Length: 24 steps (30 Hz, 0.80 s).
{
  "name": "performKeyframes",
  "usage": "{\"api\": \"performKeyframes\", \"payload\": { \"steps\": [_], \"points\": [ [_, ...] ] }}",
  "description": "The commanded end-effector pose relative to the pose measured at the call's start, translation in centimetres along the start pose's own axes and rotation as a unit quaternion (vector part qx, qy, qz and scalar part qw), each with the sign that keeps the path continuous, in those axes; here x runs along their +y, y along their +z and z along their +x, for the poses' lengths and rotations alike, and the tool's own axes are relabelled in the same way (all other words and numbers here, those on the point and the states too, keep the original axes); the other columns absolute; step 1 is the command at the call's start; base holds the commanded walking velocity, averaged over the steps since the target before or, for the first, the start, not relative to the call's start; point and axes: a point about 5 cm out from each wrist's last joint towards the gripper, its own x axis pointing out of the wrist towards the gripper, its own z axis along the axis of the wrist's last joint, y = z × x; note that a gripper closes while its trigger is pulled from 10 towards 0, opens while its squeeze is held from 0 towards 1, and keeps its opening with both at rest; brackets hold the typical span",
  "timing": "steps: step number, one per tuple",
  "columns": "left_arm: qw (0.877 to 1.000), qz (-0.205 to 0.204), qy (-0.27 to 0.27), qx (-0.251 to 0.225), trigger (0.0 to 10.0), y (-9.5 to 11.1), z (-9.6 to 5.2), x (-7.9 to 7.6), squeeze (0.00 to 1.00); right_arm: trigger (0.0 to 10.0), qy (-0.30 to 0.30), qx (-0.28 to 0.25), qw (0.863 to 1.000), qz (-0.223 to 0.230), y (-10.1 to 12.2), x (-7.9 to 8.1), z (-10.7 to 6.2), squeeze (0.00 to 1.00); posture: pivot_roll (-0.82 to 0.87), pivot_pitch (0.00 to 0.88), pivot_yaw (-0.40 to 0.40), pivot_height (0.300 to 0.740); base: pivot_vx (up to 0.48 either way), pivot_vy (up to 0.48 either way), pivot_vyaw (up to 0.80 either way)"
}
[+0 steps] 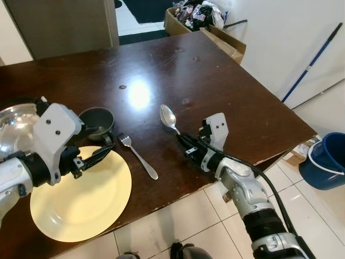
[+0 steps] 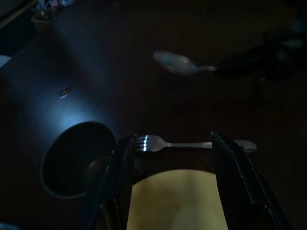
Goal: Setting the table
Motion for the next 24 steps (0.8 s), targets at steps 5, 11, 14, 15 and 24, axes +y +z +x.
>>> {"api": "performKeyframes", "payload": {
  "steps": [5,11,14,15,24],
  "points": [
    [0.999,0.008,-0.032,-0.006,10.0,1.0,0.0,-0.5,0.00,10.0,0.013,0.058,0.998,-0.020,-1.7,0.7,1.7,0.00,0.06,0.105,-0.013,0.740,0.000,0.000,0.00],
    [0.999,-0.001,-0.032,-0.004,10.0,0.9,0.2,-1.0,0.00,10.0,0.049,0.069,0.996,-0.027,-1.9,1.8,2.6,0.00,0.06,0.108,-0.022,0.740,0.000,0.000,0.00],
    [0.999,-0.005,-0.031,-0.004,10.0,0.8,0.2,-1.3,0.00,10.0,0.066,0.074,0.995,-0.029,-2.2,2.7,3.1,0.00,0.06,0.109,-0.025,0.740,0.000,0.000,0.00],
    [0.999,-0.005,-0.031,-0.003,10.0,0.8,0.3,-1.3,0.00,10.0,0.067,0.073,0.995,-0.029,-2.2,2.9,3.1,0.00,0.06,0.109,-0.025,0.740,0.000,0.000,0.00],
    [0.999,-0.010,-0.031,-0.002,10.0,0.6,0.9,-1.5,0.00,10.0,0.089,0.055,0.994,-0.026,-3.1,4.7,2.4,0.49,0.04,0.109,-0.020,0.740,0.000,0.000,0.00]
  ]
}}
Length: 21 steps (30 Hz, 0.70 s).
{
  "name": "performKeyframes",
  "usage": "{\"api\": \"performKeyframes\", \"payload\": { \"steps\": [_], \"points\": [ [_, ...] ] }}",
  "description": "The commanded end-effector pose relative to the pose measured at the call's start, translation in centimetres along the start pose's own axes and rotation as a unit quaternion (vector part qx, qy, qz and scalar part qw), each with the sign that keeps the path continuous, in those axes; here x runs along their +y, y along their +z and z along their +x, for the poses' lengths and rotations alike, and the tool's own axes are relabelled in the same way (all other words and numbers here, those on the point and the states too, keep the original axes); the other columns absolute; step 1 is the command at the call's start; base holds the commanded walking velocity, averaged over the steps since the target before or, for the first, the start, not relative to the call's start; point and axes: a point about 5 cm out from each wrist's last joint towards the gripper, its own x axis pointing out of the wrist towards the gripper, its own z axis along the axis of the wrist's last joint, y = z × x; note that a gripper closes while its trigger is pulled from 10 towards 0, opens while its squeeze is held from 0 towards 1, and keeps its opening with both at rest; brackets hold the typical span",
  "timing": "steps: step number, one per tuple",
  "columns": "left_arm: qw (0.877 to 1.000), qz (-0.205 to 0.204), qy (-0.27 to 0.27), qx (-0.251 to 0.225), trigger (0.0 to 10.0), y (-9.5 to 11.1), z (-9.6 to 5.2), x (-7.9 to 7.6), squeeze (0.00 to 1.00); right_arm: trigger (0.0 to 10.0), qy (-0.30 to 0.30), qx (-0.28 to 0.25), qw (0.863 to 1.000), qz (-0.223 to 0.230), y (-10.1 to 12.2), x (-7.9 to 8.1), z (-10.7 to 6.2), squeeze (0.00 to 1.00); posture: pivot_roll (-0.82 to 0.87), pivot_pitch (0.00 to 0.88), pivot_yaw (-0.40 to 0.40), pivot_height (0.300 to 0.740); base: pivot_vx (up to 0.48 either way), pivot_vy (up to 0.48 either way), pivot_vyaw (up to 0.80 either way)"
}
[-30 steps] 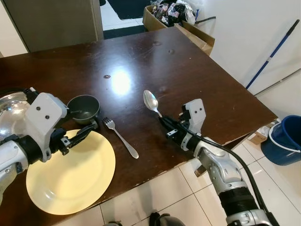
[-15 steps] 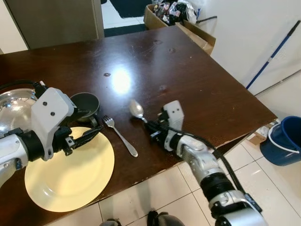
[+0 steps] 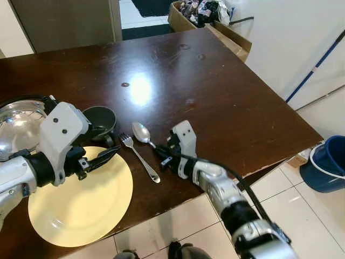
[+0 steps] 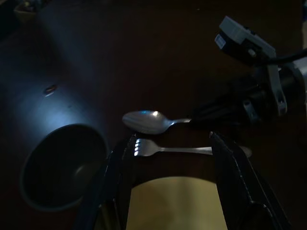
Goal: Setting the table
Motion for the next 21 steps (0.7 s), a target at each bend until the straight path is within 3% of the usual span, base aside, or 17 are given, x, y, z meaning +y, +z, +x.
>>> {"api": "performKeyframes", "payload": {
  "steps": [1,6,7,9,10,12,14,17,19,21],
  "points": [
    [1.000,0.000,-0.010,0.001,10.0,0.0,0.3,-0.5,0.00,10.0,0.008,0.004,1.000,0.000,-0.4,0.5,-0.1,1.00,0.04,0.109,-0.020,0.740,0.000,0.000,0.00],
    [1.000,-0.002,-0.009,-0.002,10.0,-0.1,0.6,-0.5,0.00,10.0,-0.026,-0.024,0.999,-0.003,0.7,0.2,-0.3,1.00,0.03,0.106,-0.020,0.740,0.000,0.000,0.00],
    [1.000,-0.003,-0.008,-0.002,10.0,-0.2,0.6,-0.5,0.00,10.0,-0.035,-0.038,0.999,-0.008,1.2,0.1,-0.4,0.71,0.02,0.101,-0.020,0.740,0.000,0.000,0.00],
    [1.000,-0.004,-0.008,-0.003,10.0,-0.2,0.6,-0.5,0.00,10.0,-0.039,-0.047,0.998,-0.011,1.5,0.0,-0.5,0.71,0.02,0.101,-0.020,0.740,0.000,0.000,0.00],
    [1.000,-0.005,-0.006,-0.003,10.0,-0.3,0.7,-0.5,0.00,10.0,-0.049,-0.064,0.997,-0.010,2.2,-0.1,-0.7,0.00,0.02,0.100,-0.022,0.740,0.000,0.000,0.00],
    [1.000,-0.016,0.012,-0.007,10.0,-0.6,1.0,-0.3,0.00,10.0,-0.077,-0.113,0.991,-0.015,4.3,-0.4,-1.6,0.00,0.01,0.094,-0.022,0.740,0.000,0.000,0.00],
    [1.000,-0.018,0.019,-0.009,10.0,-0.8,1.1,-0.3,0.00,10.0,-0.083,-0.127,0.988,-0.016,4.8,-0.5,-2.0,0.00,0.01,0.093,-0.024,0.740,0.000,0.000,0.00],
    [0.997,-0.035,0.071,-0.009,10.0,-1.5,1.6,0.4,0.00,10.0,-0.114,-0.179,0.977,-0.030,6.4,-0.7,-3.6,0.00,0.01,0.088,-0.024,0.740,0.000,0.000,0.00],
    [0.995,-0.042,0.086,-0.010,10.0,-1.7,1.7,0.5,0.00,10.0,-0.123,-0.190,0.974,-0.033,6.6,-0.7,-4.0,0.00,0.01,0.088,-0.024,0.740,0.000,0.000,0.00],
    [0.987,-0.064,0.145,-0.012,10.0,-2.6,2.0,1.0,0.00,10.0,-0.167,-0.207,0.963,-0.038,6.3,-1.0,-5.0,0.00,0.00,0.085,-0.023,0.740,0.000,0.000,0.00]
  ]
}}
